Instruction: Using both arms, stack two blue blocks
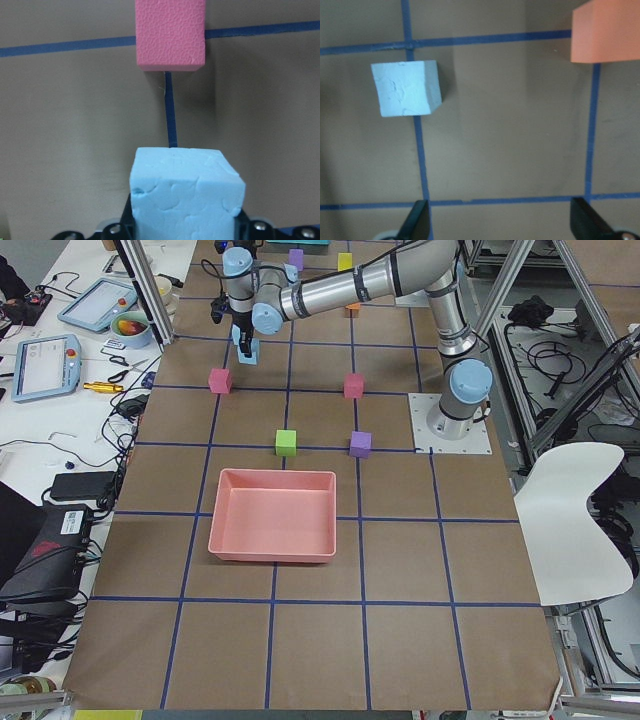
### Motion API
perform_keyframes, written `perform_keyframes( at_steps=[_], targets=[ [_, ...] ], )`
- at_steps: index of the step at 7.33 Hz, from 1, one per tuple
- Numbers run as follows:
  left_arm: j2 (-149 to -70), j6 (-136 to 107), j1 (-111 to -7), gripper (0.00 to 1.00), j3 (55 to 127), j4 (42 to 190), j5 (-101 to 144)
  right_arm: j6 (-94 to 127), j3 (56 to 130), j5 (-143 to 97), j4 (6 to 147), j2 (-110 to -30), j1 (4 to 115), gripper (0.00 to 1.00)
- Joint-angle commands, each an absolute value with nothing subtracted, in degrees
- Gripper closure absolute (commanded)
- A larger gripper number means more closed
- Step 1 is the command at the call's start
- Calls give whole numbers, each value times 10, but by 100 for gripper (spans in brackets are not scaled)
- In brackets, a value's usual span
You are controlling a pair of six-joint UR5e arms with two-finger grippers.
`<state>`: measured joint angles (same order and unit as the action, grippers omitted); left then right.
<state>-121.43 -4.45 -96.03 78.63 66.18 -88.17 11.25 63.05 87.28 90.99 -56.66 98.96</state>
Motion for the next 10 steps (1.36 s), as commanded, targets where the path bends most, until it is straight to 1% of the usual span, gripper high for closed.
perform_keyframes(
  at_steps=[1,4,5,6,8,10],
  targets=[
    [-1263,-109,-1004,91,705,676,-884,45,699,915,861,-642,951,0],
    [-1324,-152,-1044,91,614,682,-883,15,881,916,895,-776,914,0],
    [-1340,-168,-1054,91,601,685,-884,14,935,916,917,-816,913,0],
    [-1351,-169,-1066,91,592,683,-885,14,962,917,941,-850,913,0],
    [-1354,-171,-1073,91,584,687,-886,16,926,922,891,-881,912,0],
    [-1361,-171,-1078,90,586,687,-885,16,911,922,885,-872,911,0]
  ],
)
